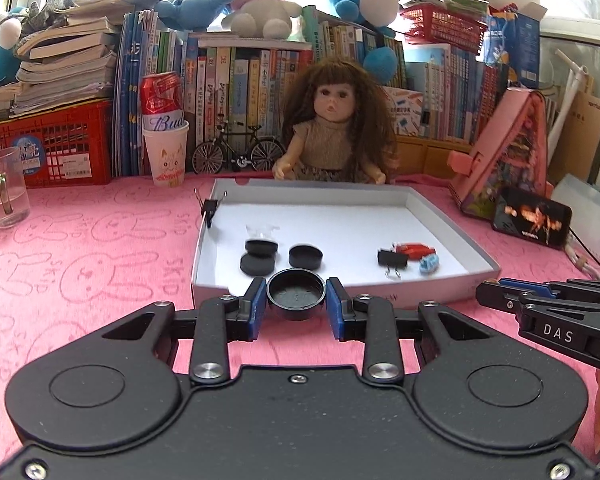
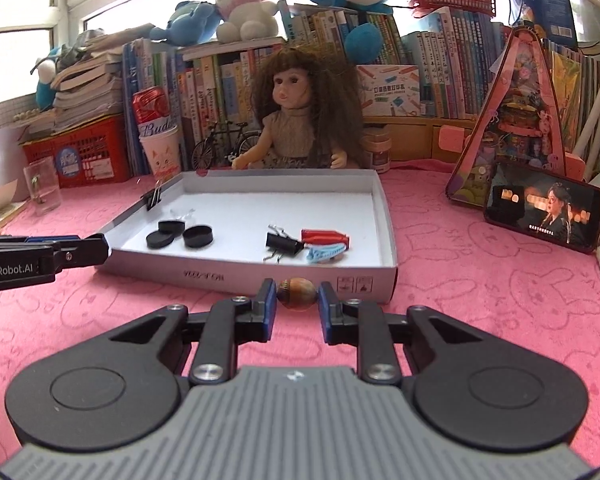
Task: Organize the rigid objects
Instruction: 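Carry the black lid over the tray with left tool while right tool carries the acorn, then open left tool to drop the black lid while right tool releases the acorn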
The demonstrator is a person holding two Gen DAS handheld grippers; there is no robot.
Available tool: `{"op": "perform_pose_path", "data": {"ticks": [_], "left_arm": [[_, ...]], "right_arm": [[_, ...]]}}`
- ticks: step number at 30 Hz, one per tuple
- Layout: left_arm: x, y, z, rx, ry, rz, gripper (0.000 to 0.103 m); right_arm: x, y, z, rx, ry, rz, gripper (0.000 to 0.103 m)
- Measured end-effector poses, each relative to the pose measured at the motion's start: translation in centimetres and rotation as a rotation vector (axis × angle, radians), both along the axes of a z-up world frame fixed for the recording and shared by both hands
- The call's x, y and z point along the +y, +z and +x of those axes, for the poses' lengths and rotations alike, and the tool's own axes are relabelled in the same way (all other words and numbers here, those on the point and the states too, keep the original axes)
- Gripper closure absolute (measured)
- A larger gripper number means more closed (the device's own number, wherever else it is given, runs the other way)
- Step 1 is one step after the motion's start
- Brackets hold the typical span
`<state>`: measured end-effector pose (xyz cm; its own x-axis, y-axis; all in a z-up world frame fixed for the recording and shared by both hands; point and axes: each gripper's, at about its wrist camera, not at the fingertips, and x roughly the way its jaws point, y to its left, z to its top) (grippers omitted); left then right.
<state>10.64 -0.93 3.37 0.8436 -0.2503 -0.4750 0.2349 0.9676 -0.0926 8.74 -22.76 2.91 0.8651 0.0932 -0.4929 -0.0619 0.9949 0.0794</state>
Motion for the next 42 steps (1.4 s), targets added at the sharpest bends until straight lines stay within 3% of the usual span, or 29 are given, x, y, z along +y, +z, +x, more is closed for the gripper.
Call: {"op": "perform_pose_path", "data": {"ticks": [11, 20, 28, 42], "left_arm": [[-0.5, 1.3, 6.5, 0.004, 0.027, -0.016, 0.073], [-0.5, 1.8, 15.4, 0.136, 0.053, -0.066, 0.073], [-1.9, -0.5, 19.6, 0.193, 0.101, 0.004, 0.073], [-3.0, -2.8, 23.2, 0.263, 0.103, 0.097, 0.073]], "right_arm": [[-0.8, 0.8, 5.6, 0.023, -0.015, 0.01, 0.076], [-2.6, 0.8, 11.6, 0.099, -0.035, 0.042, 0.076], [-3.9, -1.0, 15.1, 0.195, -0.048, 0.164, 0.076], [-3.1, -1.8, 18.4, 0.318, -0.025, 0.159, 0.076]]}}
